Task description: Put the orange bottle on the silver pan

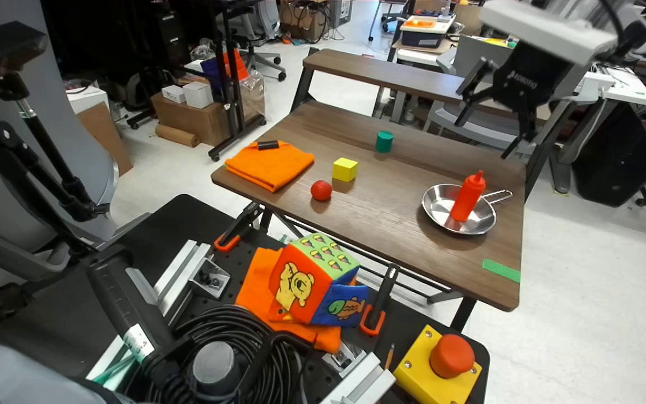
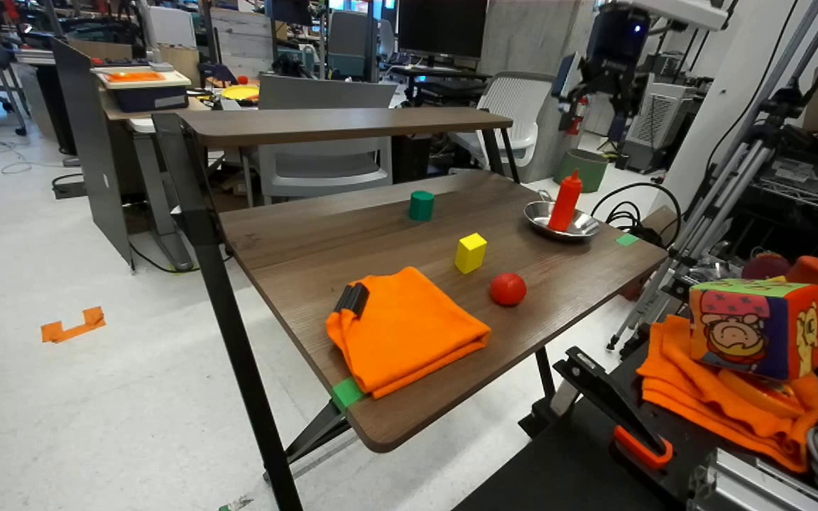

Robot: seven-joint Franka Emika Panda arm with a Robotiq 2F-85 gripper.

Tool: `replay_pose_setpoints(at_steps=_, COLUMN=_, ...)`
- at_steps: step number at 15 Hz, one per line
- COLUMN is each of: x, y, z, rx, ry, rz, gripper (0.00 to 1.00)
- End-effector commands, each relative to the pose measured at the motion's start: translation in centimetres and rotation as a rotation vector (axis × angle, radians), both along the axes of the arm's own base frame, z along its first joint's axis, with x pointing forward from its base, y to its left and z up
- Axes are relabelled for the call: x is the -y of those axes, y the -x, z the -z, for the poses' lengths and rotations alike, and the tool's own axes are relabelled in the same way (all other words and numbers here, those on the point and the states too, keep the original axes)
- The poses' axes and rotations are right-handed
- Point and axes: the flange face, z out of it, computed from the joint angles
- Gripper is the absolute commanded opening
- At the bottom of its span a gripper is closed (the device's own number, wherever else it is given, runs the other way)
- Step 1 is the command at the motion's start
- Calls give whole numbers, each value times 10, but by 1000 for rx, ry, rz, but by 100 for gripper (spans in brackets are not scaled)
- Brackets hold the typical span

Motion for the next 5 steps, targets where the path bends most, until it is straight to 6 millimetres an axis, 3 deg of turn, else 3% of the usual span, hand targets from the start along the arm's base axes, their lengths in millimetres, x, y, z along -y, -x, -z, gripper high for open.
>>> replay_pose_setpoints(at_steps=1, x=-19, y=37, z=-80, rx=20, ry=-98, rz=-73, gripper=100)
replay_pose_setpoints(at_steps=3, x=-31, y=51, z=-96, rx=-104, ry=-172, rz=-108, gripper=100)
replay_pose_setpoints(at_steps=5, x=-34, y=56, z=-95, rx=-200, ry=-237, rz=-126, gripper=100)
